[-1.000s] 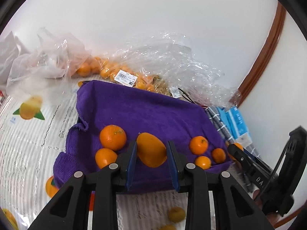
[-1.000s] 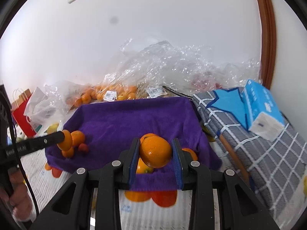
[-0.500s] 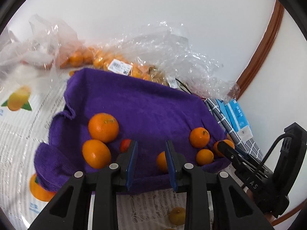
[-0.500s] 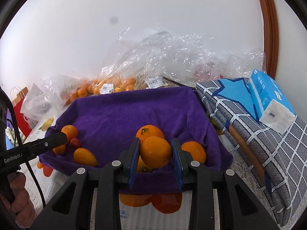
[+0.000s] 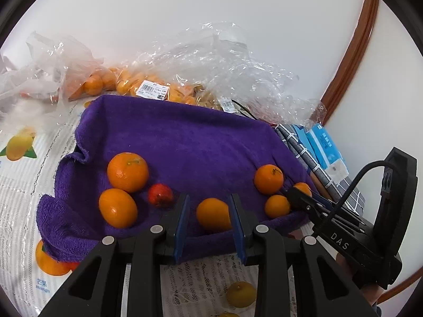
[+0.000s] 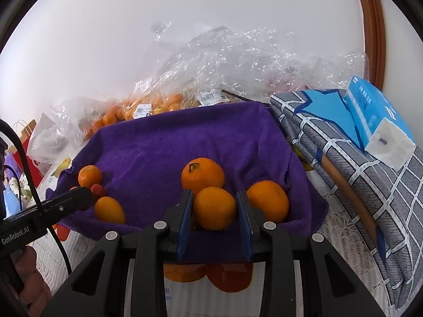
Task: Organize fruits
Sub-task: 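Lower both oranges onto the towel and open both tools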
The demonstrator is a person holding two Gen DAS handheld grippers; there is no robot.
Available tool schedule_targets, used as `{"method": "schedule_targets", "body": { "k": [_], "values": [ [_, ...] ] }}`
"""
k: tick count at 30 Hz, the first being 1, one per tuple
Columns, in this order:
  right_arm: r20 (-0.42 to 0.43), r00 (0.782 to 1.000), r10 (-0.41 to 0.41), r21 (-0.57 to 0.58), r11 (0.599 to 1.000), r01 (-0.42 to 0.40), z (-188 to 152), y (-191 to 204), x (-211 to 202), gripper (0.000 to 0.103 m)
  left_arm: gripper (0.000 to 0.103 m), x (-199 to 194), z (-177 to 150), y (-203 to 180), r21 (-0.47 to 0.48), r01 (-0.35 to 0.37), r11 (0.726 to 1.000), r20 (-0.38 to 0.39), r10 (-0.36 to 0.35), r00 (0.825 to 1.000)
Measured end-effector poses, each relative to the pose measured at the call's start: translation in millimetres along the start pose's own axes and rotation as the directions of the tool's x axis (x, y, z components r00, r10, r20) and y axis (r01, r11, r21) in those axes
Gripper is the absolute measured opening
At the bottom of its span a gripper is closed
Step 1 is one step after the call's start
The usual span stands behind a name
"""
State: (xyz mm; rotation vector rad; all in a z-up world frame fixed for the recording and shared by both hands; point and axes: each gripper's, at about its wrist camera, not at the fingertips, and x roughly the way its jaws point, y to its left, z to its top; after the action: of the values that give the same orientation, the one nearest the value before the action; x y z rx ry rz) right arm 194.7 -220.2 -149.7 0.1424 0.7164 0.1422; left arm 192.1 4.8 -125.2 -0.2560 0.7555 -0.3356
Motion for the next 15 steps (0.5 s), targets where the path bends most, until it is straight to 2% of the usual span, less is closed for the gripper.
{"method": "schedule_targets", "body": {
  "k": [6,8,12,15],
  "values": [
    [-0.003,1.0,-0.003,-0.003,1.0,0.003,-0.1,0.6,0.1,0.035,0.034,-2.0,1.2,1.1,-0.009,0.021,1.0,0.004,-0.021,1.0],
    [-0.003,1.0,-0.005,-0.003,1.0,0.005,0.2,0.8,-0.1,0.041,0.034,-2.0,1.2,1.6,-0.015,0.023,1.0,0.003,-0.023,1.0],
    [0.007,1.0,-0.011,-0.012,1.0,0.011,0.0,2.5,-2.5,0.042,0.034,-2.7,0.9,1.4,-0.012,0.022,1.0,0.007,-0.022,1.0],
    [0.017,1.0,-0.015,-0.018,1.0,0.015,-0.1,3.8,-4.5,0.047,0.034,-3.3,1.3,1.3,-0.01,0.022,1.0,0.013,-0.022,1.0]
  ]
}}
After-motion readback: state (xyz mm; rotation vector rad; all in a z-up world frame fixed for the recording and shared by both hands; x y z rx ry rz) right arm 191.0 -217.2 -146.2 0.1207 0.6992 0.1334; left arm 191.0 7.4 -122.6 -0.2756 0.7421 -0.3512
